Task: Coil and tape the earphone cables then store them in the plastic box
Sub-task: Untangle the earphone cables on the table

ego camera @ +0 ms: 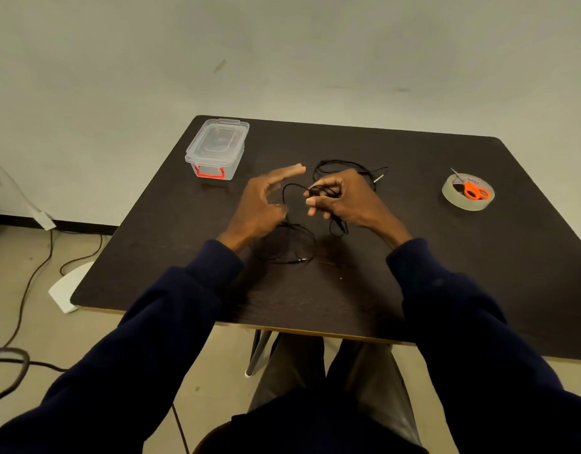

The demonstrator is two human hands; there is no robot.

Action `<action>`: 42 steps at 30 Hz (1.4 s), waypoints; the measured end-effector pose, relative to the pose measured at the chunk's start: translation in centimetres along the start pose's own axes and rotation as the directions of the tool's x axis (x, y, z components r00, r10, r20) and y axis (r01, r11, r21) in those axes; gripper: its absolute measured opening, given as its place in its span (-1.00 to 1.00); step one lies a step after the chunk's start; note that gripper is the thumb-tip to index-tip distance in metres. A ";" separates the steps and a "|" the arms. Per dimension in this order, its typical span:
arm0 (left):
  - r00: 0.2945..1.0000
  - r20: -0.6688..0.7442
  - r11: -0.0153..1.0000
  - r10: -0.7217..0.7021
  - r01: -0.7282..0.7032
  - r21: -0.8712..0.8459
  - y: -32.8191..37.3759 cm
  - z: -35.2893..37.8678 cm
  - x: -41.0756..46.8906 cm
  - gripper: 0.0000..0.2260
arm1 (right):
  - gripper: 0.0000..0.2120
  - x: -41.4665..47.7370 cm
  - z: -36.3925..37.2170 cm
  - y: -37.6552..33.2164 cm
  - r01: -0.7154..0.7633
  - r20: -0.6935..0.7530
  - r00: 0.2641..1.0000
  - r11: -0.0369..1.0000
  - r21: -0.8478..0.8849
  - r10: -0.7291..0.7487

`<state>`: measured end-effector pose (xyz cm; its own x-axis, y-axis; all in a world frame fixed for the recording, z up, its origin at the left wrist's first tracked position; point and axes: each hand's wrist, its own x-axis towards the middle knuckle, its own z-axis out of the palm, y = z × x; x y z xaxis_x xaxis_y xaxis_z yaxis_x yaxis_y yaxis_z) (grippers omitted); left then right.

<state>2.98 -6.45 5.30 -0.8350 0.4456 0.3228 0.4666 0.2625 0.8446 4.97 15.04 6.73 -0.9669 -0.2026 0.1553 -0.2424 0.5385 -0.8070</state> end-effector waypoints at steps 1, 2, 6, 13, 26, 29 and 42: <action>0.999 0.029 1.000 0.018 -0.019 0.014 0.2 0.1 0.2 -0.45 | -0.89 0.3 0.2 -0.2 -0.006 0.028 1.000 1.000 0.005 0.006; 0.998 0.049 0.999 0.033 -0.035 0.040 0.2 0.1 0.3 -0.58 | -0.89 0.6 0.3 -0.3 -0.020 0.057 0.998 1.000 0.010 0.019; 0.999 0.032 0.984 0.045 -0.049 0.169 -0.3 -0.1 0.8 -0.75 | -0.79 1.1 0.5 -0.5 -0.082 0.115 0.991 0.994 0.078 0.073; 0.944 -0.149 0.928 -0.295 0.246 -0.281 -2.2 -1.2 0.7 -0.85 | -0.64 0.5 -0.6 1.0 -0.122 0.186 0.976 0.992 0.033 0.114; 0.846 -0.300 0.854 -0.441 0.294 -0.429 -4.3 -2.6 -0.3 -0.79 | -0.85 -0.8 -2.2 1.8 -0.041 0.003 0.999 0.999 -0.013 0.041; 0.880 -0.297 0.913 -0.372 0.289 -0.288 -4.7 -2.6 -0.3 -0.81 | -0.85 -1.1 -3.2 2.1 -0.024 -0.085 0.996 0.999 -0.047 0.020; 0.804 -0.098 0.693 -0.587 0.436 -0.574 -5.1 -2.5 0.4 -0.75 | -0.77 -3.9 -4.3 4.7 -0.166 -0.260 0.952 0.986 0.000 0.160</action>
<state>-0.49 -9.72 2.19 -0.9737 0.1200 -0.1938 -0.2076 -0.1152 0.9714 7.28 21.87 4.72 -0.9803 0.1059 0.1664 -0.0784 0.5649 -0.8214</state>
